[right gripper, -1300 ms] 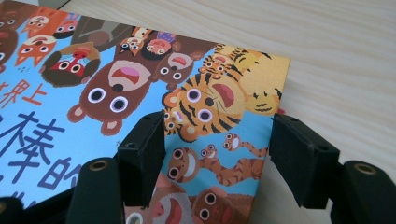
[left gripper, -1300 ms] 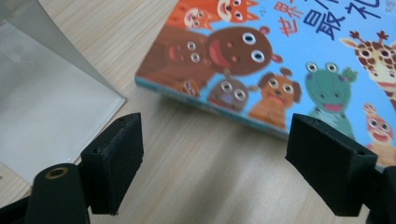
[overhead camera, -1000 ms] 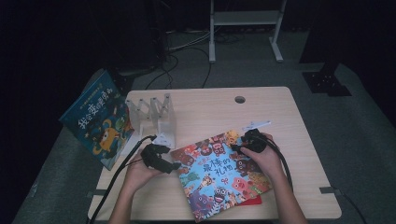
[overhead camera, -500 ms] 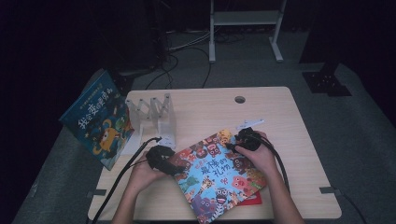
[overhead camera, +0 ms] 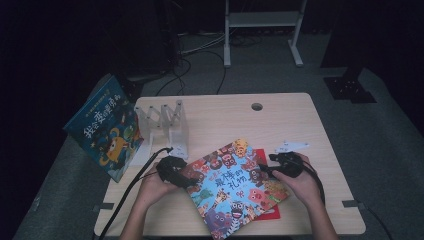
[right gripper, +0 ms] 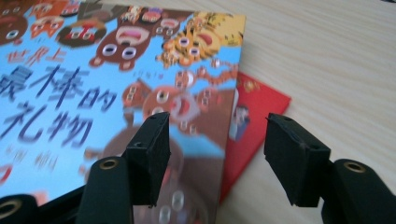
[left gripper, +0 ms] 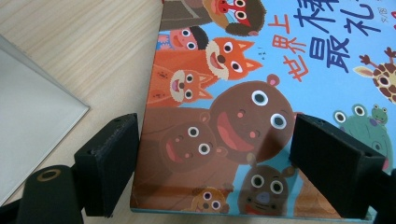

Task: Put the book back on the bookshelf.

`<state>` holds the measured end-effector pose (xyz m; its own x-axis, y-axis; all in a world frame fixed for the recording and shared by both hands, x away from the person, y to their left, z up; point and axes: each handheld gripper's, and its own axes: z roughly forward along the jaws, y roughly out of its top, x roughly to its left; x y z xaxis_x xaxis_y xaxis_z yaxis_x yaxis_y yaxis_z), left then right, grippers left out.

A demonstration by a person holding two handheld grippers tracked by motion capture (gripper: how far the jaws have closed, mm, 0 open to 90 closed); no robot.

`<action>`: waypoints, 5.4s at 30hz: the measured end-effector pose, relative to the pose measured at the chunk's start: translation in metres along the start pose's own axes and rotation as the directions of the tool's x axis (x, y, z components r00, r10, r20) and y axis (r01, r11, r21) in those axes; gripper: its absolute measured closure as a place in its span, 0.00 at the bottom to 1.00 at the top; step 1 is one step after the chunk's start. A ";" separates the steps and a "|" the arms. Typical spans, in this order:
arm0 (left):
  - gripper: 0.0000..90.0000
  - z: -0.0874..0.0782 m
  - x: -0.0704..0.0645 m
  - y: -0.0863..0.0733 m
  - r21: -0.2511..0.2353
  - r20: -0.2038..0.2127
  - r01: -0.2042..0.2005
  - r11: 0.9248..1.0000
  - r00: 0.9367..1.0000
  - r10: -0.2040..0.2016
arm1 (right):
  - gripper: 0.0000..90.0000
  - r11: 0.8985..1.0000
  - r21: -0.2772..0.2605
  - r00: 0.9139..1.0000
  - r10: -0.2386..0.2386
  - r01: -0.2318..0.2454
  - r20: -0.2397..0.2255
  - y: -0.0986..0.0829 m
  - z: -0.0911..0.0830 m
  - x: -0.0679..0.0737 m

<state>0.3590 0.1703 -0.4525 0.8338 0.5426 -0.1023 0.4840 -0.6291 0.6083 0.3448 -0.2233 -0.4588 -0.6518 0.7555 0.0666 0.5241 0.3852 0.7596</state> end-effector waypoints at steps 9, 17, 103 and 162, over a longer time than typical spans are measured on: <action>0.17 0.000 -0.001 0.000 -0.002 -0.003 0.007 1.000 1.000 -0.007 | 0.41 1.000 -0.015 1.000 -0.012 0.012 0.010 -0.034 -0.034 0.007; 0.17 0.000 -0.001 0.000 0.000 -0.006 0.010 1.000 1.000 -0.010 | 0.39 1.000 0.016 1.000 -0.024 0.024 -0.003 -0.059 -0.055 0.020; 0.02 0.013 0.025 0.001 0.000 0.072 0.106 0.994 0.992 -0.106 | 0.22 0.980 0.008 0.959 -0.193 0.199 -0.206 -0.035 -0.002 0.052; 0.20 -0.086 0.018 0.100 -0.100 0.077 -0.042 0.994 0.996 0.049 | 0.20 0.991 0.050 0.987 -0.118 0.124 -0.107 -0.013 0.021 0.077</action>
<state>0.3993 0.1645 -0.3261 0.8746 0.4665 -0.1323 0.4199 -0.5922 0.6877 0.2993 -0.1593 -0.4775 -0.7640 0.6437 0.0455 0.4660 0.5015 0.7289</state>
